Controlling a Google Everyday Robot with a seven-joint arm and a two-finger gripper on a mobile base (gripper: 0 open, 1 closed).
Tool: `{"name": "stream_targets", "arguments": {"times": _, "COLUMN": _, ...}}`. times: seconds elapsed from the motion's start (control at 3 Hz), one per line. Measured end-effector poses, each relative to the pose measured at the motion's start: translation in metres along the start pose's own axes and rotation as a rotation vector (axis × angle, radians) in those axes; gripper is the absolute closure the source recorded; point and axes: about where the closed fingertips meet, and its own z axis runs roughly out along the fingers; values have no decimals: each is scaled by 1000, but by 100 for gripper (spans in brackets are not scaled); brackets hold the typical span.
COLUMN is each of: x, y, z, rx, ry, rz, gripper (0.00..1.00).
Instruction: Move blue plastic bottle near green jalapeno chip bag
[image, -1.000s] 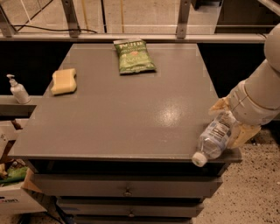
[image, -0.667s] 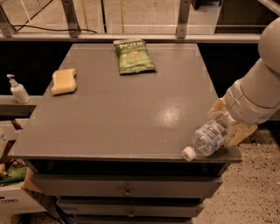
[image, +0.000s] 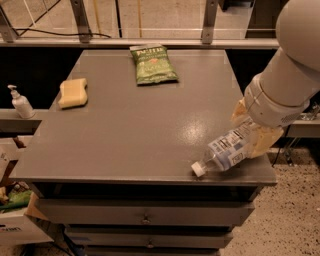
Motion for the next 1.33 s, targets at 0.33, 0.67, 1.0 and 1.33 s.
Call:
{"name": "stream_targets", "arguments": {"times": 0.33, "x": -3, "y": -26, "z": -15, "rx": 31, "ry": -37, "rz": 75, "gripper": 100}}
{"name": "stream_targets", "arguments": {"times": 0.67, "x": 1, "y": -27, "z": -10, "rx": 39, "ry": -36, "rz": 74, "gripper": 100}}
{"name": "stream_targets", "arguments": {"times": 1.0, "x": 19, "y": -47, "z": -1, "rx": 61, "ry": -55, "rz": 88, "gripper": 100}}
{"name": "stream_targets", "arguments": {"times": 1.33, "x": 51, "y": -88, "z": 0, "rx": 135, "ry": -116, "rz": 131, "gripper": 100}}
